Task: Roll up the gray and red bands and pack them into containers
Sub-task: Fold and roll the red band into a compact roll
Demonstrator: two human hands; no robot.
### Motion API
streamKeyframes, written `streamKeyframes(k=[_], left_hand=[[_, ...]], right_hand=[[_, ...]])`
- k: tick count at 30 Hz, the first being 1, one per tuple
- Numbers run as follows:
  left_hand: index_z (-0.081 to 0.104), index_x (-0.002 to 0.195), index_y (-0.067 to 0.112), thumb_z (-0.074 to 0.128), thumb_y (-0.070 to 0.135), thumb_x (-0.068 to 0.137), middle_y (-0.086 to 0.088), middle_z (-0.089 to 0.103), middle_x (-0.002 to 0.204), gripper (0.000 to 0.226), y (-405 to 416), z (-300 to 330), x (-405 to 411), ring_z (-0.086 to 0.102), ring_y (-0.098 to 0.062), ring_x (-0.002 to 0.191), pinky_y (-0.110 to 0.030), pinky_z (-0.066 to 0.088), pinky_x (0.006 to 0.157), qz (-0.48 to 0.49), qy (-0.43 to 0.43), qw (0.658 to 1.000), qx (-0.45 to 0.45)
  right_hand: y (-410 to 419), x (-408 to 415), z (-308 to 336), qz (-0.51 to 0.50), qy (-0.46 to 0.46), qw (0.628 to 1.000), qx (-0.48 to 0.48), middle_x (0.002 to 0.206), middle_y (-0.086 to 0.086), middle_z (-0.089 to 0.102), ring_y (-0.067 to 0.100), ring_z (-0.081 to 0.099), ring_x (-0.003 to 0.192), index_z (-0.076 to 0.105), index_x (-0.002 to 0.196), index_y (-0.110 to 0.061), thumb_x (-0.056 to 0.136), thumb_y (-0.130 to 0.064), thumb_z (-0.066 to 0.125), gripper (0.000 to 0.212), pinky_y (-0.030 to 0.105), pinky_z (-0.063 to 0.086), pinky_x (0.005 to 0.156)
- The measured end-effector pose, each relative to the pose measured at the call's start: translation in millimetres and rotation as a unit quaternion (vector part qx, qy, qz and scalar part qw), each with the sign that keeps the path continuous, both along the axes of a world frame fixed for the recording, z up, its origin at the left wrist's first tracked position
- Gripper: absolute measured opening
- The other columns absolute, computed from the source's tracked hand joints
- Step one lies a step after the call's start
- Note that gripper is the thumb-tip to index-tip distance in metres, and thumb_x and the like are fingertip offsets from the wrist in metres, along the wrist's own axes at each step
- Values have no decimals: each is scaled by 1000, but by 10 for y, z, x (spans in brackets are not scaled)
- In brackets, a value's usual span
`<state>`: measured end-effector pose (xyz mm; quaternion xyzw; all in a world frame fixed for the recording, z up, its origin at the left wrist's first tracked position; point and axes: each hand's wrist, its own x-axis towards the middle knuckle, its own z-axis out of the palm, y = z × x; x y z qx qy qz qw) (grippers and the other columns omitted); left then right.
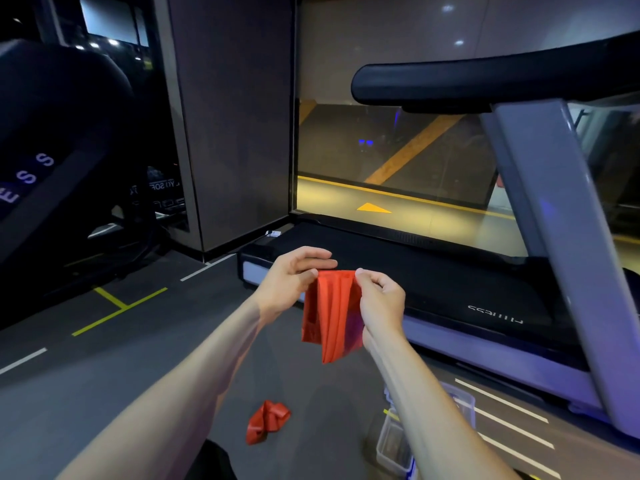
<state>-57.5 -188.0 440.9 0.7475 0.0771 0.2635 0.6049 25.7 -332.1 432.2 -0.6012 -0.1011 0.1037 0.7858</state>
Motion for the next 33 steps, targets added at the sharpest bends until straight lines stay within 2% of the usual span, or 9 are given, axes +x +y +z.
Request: streamKeyframes(k=[6, 10, 14, 18, 21, 24, 28, 30, 33], left_hand=[[64, 124, 11, 49, -4, 103, -5, 75, 119, 31, -72, 38, -64, 70, -26, 115, -38, 54, 95, -22, -7, 999, -23], [68, 123, 16, 63, 15, 100, -2, 76, 118, 24, -140, 14, -80, 69, -25, 117, -47, 50, 106, -7, -19, 999, -31], [68, 125, 19, 86, 26, 82, 1, 75, 119, 47, -216, -9, -100, 71, -13, 112, -39, 54, 104, 35, -32, 999, 19], [65, 127, 21, 94, 34, 69, 3, 72, 121, 66, -240, -71, -58, 71, -11, 110, -33, 56, 98, 63, -41, 996, 42], [67, 123, 18, 88, 18, 78, 5, 73, 117, 49, -240, -95, -16, 70, -5, 109, -32, 56, 98, 108, -56, 990, 72], [71, 116, 17, 77, 4, 86, 4, 76, 109, 33, -201, -76, 6, 73, -8, 102, -32, 59, 94, 128, -58, 988, 62], [72, 113, 15, 78, 3, 87, -1, 78, 101, 29, -156, -22, -2, 76, -14, 92, -23, 59, 79, 106, -56, 992, 45], [73, 112, 16, 78, 4, 87, -3, 78, 100, 28, -140, 4, -2, 76, -15, 91, -25, 59, 80, 95, -52, 993, 42], [74, 109, 20, 81, 6, 86, -3, 78, 101, 28, -80, 29, 13, 76, -18, 94, -30, 59, 86, 90, -49, 994, 36]], right_hand=[[70, -14, 27, -57, 12, 998, -15, 85, -4, 76, 12, 70, 82, 76, 91, -20, 96, -28, 72, 11, 28, 54, 72], [109, -42, 55, -87, 12, 996, -27, 84, -6, 77, 12, 72, 80, 76, 88, -23, 96, -24, 71, 10, 30, 58, 73], [148, -83, 93, -110, -5, 994, -28, 81, -9, 76, 6, 71, 79, 76, 88, -22, 95, -25, 70, 9, 21, 50, 65], [185, -124, 94, -111, -16, 993, -30, 84, -9, 76, 2, 69, 80, 77, 92, -20, 94, -24, 71, 8, 18, 47, 63], [178, -117, 83, -108, -25, 993, -31, 80, -14, 74, -1, 67, 79, 77, 89, -21, 93, -26, 73, 8, 21, 48, 68], [151, -77, 64, -90, -30, 995, -30, 82, -15, 74, -1, 67, 79, 77, 89, -21, 92, -28, 74, 8, 21, 48, 70], [105, -1, 34, -36, -52, 998, -11, 78, -11, 76, 1, 67, 74, 75, 90, -21, 95, -25, 72, 7, 20, 52, 72], [80, 46, 31, 7, -62, 998, 5, 74, -9, 76, 1, 65, 70, 73, 93, -17, 97, -22, 71, 7, 17, 52, 68], [33, 126, 34, 83, -73, 993, 32, 83, -1, 77, 5, 68, 75, 71, 99, -11, 95, -18, 74, 9, 19, 54, 68]])
